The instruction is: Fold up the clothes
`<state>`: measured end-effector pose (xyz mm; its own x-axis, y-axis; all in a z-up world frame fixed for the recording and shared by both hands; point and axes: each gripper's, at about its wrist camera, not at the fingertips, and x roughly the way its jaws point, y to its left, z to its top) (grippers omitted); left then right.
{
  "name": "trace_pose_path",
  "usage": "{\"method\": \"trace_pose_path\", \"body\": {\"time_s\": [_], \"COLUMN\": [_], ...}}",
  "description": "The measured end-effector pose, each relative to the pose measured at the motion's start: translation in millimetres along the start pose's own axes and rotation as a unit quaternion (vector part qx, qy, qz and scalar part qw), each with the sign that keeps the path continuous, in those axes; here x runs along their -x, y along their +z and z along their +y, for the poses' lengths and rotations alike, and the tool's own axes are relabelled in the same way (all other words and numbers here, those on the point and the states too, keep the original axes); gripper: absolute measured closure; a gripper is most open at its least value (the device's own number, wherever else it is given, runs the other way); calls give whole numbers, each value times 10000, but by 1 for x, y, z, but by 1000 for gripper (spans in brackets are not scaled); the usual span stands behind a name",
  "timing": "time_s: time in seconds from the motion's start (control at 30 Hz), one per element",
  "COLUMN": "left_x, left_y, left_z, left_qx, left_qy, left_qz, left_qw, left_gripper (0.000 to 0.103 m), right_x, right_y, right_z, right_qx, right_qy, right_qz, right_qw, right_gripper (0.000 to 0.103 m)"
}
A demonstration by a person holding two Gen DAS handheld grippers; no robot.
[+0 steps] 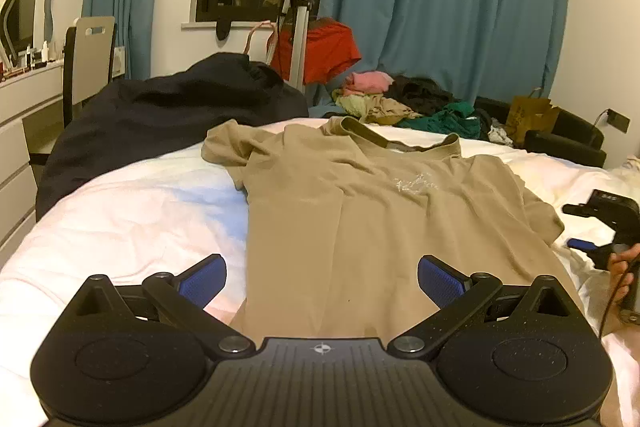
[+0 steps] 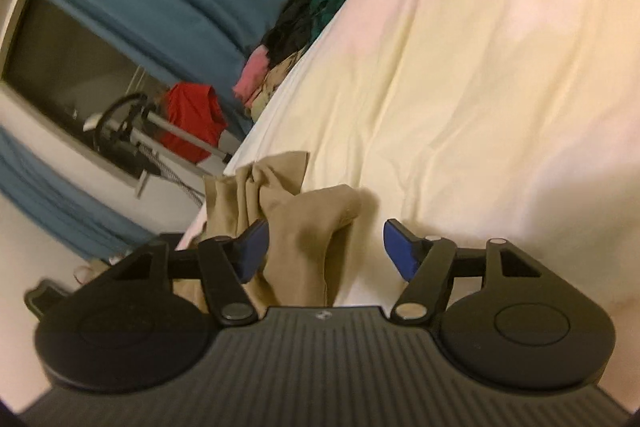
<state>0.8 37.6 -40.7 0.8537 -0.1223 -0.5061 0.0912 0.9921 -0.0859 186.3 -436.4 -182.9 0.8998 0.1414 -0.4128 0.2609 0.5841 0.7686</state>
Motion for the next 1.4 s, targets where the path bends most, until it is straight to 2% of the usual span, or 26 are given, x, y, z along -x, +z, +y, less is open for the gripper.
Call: {"method": "trace_pose_path", "body": {"time_s": [0.07, 0.1, 0.13, 0.17, 0.23, 0.3, 0.4, 0.63, 0.67, 0.77, 0.87, 0.97, 1.03, 1.17, 1.23, 1.3, 1.37, 1.4], "left_x": [-6, -8, -11, -14, -19, -23, -29, -37, -38, -36, -35, -35, -37, -38, -38, -36, -34, -34], "left_y": [-1, -2, -3, -3, -4, -4, -5, -5, -6, -7, -8, -10, -11, -13, -13, -12, -12, -12], "left_z": [2, 3, 4, 5, 8, 11, 13, 11, 11, 11, 7, 1, -2, -7, -7, -6, -4, -3], "left_qx": [31, 55, 85, 118, 200, 324, 473, 518, 525, 536, 416, 224, 134, -10, -37, 33, 97, 130], "left_qy": [4, 6, 2, 5, 23, 18, -32, 93, 111, 101, 137, 258, 260, 252, 250, 195, 148, 125], "left_qz": [65, 97, 126, 155, 215, 256, 294, 302, 308, 287, 209, 187, 192, 180, 161, 164, 162, 162], "left_qw": [10000, 9999, 9999, 9998, 9996, 9991, 9984, 9982, 9981, 9981, 9988, 9992, 9994, 9995, 9996, 9997, 9997, 9997], "left_gripper": [0, 0, 0, 0, 0, 0, 0, 0, 0, 0, 0, 1, 1, 1, 1, 1, 1, 1], "right_x": [-14, -20, -25, -30, -39, -37, -30, -14, -13, -19, -28, -35, -36, -30, -21, -5, 10, 17], "right_y": [-1, -3, -4, -6, -9, -9, -10, -26, -31, -52, -67, -89, -101, -113, -109, -93, -77, -68], "right_z": [4, 7, 9, 12, 18, 25, 42, 99, 105, 130, 140, 145, 148, 151, 155, 155, 156, 155], "right_qx": [163, 279, 395, 511, 741, 950, 1350, 2682, 2921, 3963, 4107, 4424, 4486, 4373, 4187, 3666, 3125, 2818], "right_qy": [1, -57, -116, -175, -286, -346, -427, -361, -366, -447, -320, -375, -336, 139, 654, 1083, 1506, 1682], "right_qz": [63, 79, 95, 112, 129, 30, -199, -833, -864, -882, -599, -327, -201, 277, 462, 221, -21, -175], "right_qw": [9998, 9996, 9991, 9985, 9968, 9949, 9897, 9591, 9518, 9128, 9092, 8955, 8929, 8988, 9046, 9238, 9379, 9444], "right_gripper": [38, 41, 46, 58, 66, 80, 89, 91, 91, 91, 91, 90, 89, 88, 77, 29, 12, 13]}}
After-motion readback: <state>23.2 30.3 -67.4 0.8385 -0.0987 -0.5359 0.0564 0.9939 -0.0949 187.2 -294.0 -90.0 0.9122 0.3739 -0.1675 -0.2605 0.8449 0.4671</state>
